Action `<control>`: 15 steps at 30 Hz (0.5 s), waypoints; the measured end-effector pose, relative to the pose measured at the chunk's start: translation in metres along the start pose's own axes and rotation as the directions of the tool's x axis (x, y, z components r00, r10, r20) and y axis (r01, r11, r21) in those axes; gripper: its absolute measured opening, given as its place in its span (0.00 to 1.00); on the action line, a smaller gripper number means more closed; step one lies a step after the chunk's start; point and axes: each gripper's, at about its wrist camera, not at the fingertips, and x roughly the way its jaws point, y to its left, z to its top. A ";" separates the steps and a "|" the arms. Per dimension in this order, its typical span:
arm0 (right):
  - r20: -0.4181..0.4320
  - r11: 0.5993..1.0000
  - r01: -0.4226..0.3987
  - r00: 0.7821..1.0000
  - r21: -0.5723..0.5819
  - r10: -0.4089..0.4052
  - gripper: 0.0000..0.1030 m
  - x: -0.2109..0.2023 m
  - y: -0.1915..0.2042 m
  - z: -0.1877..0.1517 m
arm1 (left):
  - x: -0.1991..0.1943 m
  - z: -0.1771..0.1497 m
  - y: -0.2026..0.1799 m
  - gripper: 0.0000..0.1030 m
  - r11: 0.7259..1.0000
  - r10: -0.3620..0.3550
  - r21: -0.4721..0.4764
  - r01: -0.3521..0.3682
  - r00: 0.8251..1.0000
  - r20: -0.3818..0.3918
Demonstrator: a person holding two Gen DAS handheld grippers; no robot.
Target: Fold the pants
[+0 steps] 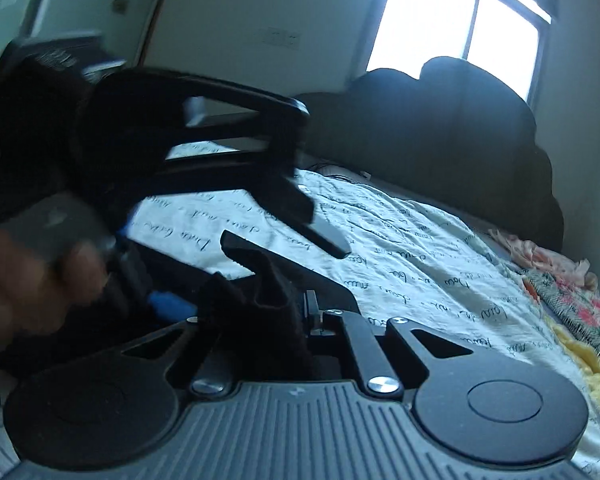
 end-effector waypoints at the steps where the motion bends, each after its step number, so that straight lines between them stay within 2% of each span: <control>1: -0.004 0.999 0.016 1.000 -0.044 -0.016 0.05 0.002 0.007 -0.002 | -0.001 0.000 0.002 0.45 1.000 0.008 0.003 -0.008 1.000 -0.001; 2: -0.006 0.996 0.028 1.000 -0.087 -0.029 0.05 0.004 0.013 -0.003 | 0.000 0.002 0.002 0.36 1.000 0.024 0.008 -0.024 1.000 -0.006; 3: -0.006 0.992 0.036 0.999 -0.123 -0.037 0.05 0.004 0.018 -0.005 | 0.001 0.003 0.002 0.33 1.000 0.025 0.008 -0.025 1.000 -0.006; 5: -0.018 0.986 0.033 0.999 -0.163 -0.036 0.06 0.005 0.026 -0.009 | 0.000 0.003 0.003 0.15 0.999 0.038 0.017 -0.038 0.999 0.000; 7: -0.020 0.982 0.047 0.998 -0.183 -0.051 0.08 0.007 0.030 -0.013 | -0.001 0.002 0.003 0.14 0.997 0.063 0.046 -0.064 0.998 0.002; 8: -0.019 0.978 0.061 0.998 -0.200 -0.066 0.13 0.006 0.032 -0.016 | -0.001 0.002 0.002 0.13 0.996 0.073 0.058 -0.074 0.997 0.008; 10: -0.024 0.969 0.089 0.995 -0.232 -0.097 0.34 0.006 0.034 -0.022 | -0.003 0.000 0.000 0.13 0.992 0.092 0.082 -0.094 0.995 0.025; 11: -0.022 0.963 0.100 0.994 -0.249 -0.108 0.50 0.005 0.036 -0.025 | -0.003 -0.001 -0.002 0.13 0.990 0.098 0.100 -0.101 0.995 0.036; 13: -0.007 0.959 0.100 0.994 -0.266 -0.106 0.49 -0.002 0.038 -0.030 | -0.006 -0.003 -0.007 0.13 0.983 0.111 0.141 -0.118 0.992 0.055; 14: -0.010 0.964 0.089 0.995 -0.252 -0.094 0.39 -0.004 0.038 -0.030 | -0.008 -0.005 -0.010 0.13 0.977 0.122 0.167 -0.131 0.991 0.062; 15: -0.017 0.971 0.070 0.997 -0.229 -0.076 0.23 -0.006 0.036 -0.028 | -0.012 -0.007 -0.013 0.13 0.971 0.132 0.192 -0.144 0.989 0.072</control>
